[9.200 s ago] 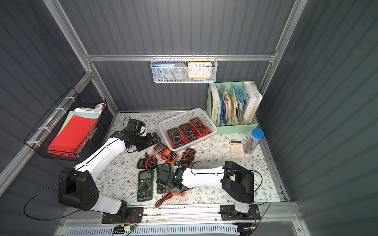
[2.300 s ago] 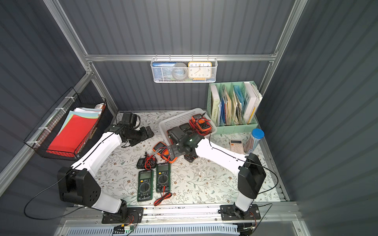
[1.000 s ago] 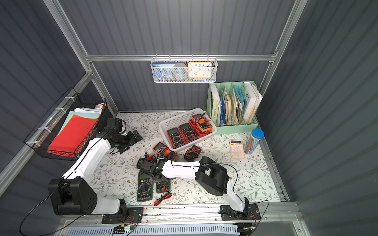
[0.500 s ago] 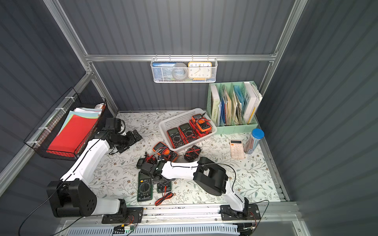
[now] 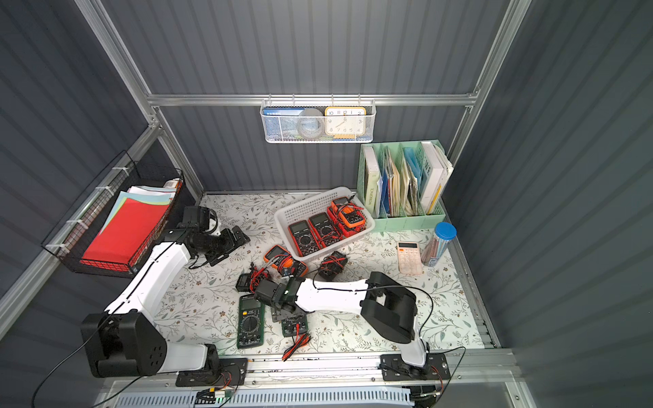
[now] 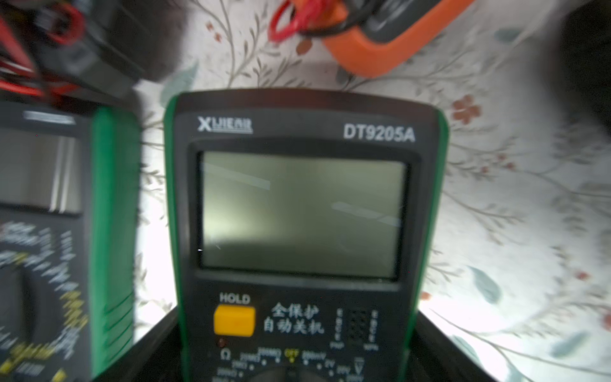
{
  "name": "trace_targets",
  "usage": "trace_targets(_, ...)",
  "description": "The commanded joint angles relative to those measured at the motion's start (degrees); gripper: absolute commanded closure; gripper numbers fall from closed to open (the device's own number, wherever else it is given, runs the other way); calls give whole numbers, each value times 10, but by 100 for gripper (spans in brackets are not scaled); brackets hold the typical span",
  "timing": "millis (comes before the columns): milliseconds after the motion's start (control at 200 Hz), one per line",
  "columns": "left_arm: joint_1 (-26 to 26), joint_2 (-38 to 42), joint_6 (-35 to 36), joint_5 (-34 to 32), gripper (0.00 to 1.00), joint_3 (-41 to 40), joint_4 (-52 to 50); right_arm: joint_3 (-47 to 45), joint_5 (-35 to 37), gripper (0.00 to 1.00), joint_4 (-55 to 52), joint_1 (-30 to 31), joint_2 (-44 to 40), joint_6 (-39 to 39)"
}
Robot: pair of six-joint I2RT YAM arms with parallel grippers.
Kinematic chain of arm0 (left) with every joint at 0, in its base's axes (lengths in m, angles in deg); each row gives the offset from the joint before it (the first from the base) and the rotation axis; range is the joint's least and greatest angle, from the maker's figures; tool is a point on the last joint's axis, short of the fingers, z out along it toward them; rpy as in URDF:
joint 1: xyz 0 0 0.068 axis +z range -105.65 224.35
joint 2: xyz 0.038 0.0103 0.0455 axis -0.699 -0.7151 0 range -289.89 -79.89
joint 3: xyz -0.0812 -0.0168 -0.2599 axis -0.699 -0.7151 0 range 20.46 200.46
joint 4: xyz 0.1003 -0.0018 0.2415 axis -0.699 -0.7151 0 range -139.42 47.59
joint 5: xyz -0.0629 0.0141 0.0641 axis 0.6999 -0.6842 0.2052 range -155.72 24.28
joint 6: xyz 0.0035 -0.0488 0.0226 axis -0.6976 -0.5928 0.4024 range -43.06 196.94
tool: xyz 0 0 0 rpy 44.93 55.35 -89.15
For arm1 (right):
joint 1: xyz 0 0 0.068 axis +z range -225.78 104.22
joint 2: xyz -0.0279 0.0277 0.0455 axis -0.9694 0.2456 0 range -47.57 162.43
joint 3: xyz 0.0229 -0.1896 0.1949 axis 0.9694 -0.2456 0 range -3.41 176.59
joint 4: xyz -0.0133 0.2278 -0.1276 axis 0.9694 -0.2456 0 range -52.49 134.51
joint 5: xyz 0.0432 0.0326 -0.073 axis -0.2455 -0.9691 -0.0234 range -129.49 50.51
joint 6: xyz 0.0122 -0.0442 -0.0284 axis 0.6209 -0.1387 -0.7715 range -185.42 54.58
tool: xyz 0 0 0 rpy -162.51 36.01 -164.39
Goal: Put the multimeter into the basket
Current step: Pick up the multimeter from the center of the board, then place the multimeter in the basket.
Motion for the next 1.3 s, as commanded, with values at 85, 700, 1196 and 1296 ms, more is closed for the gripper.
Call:
trace_targets(85,-33,19,-13,35,1,-11,18,-9,79,41,-51,-1,-91,-62)
trace_targets(700,-125,-9,-55,50,1,-10,95,126,45,41,25,-252,-110,-336)
trace_targets(1196,-135,-41,-24,57,1,20,82,411,29,39,1,-359,115,-512)
trace_targets(1296,-135,-47,-23,59,1,25,83,440,4,40,-10,-375,151,-542)
